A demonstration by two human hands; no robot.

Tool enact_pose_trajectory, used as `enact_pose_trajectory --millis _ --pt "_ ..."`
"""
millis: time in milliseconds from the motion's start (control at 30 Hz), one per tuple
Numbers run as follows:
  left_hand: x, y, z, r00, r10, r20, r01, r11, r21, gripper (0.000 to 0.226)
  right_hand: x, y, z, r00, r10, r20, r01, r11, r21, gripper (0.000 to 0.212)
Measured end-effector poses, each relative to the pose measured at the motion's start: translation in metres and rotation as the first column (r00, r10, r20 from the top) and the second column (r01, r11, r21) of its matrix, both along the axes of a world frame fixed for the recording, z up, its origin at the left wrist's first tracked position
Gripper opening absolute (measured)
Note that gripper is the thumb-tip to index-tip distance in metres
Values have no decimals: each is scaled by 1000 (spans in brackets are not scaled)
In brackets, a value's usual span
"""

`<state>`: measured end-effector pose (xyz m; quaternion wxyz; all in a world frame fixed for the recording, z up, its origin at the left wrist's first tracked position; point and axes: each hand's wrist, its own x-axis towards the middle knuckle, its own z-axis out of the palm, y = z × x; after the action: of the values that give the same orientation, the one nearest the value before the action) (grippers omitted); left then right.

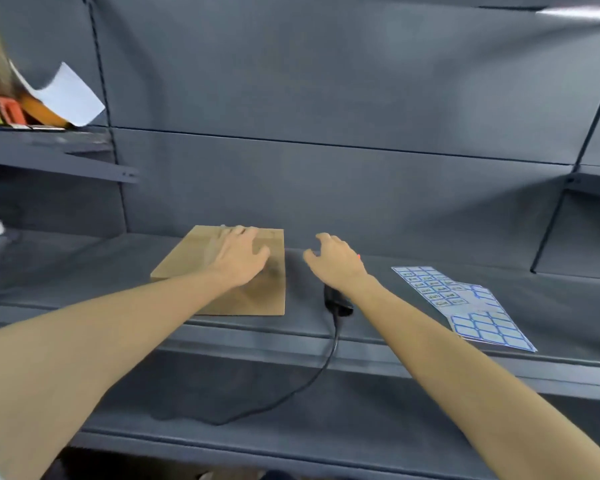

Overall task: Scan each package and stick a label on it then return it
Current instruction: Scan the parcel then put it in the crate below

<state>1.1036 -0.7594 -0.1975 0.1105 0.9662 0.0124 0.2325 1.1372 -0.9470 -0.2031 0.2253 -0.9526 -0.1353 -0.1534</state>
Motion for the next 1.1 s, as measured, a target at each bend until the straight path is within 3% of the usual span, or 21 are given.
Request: enact_pose_trajectory --millis 100,267,367,533,600,700,800,933,1000,1100 --pt "4 41 -1 997 72 -13 -72 997 22 45 7 23 -3 999 32 -29 -33 999 -13 50" --pt "14 84 -7 978 196 -75 -201 977 -69 47 26 43 -12 997 36 -62 -39 998 -52 47" --pt "22 96 -12 952 228 -204 -280 917 -283 47 40 37 -17 995 -24 -99 18 998 -62 45" --pt "39 105 -11 885 185 -427 -418 717 -557 61 62 18 -27 971 -210 -118 192 971 -146 35" --pt "44 112 -9 871 145 -469 -439 659 -611 65 66 11 -32 949 -295 -115 269 943 -195 40" --pt "48 121 -11 856 135 -499 -456 651 -607 73 69 3 -42 900 -427 -84 394 882 -259 50" --pt "48 126 -11 846 70 -529 -450 624 -638 77 71 0 -53 859 -502 -100 475 855 -209 69" --pt "46 128 -11 832 20 -555 -460 585 -668 90 78 0 -58 818 -528 -231 483 846 -225 86" --pt "46 125 -15 854 53 -518 -456 555 -696 98 83 -3 -56 809 -507 -298 443 858 -259 77" --pt "50 116 -23 887 189 -422 -456 511 -729 87 84 -12 -50 845 -403 -352 348 914 -211 37"
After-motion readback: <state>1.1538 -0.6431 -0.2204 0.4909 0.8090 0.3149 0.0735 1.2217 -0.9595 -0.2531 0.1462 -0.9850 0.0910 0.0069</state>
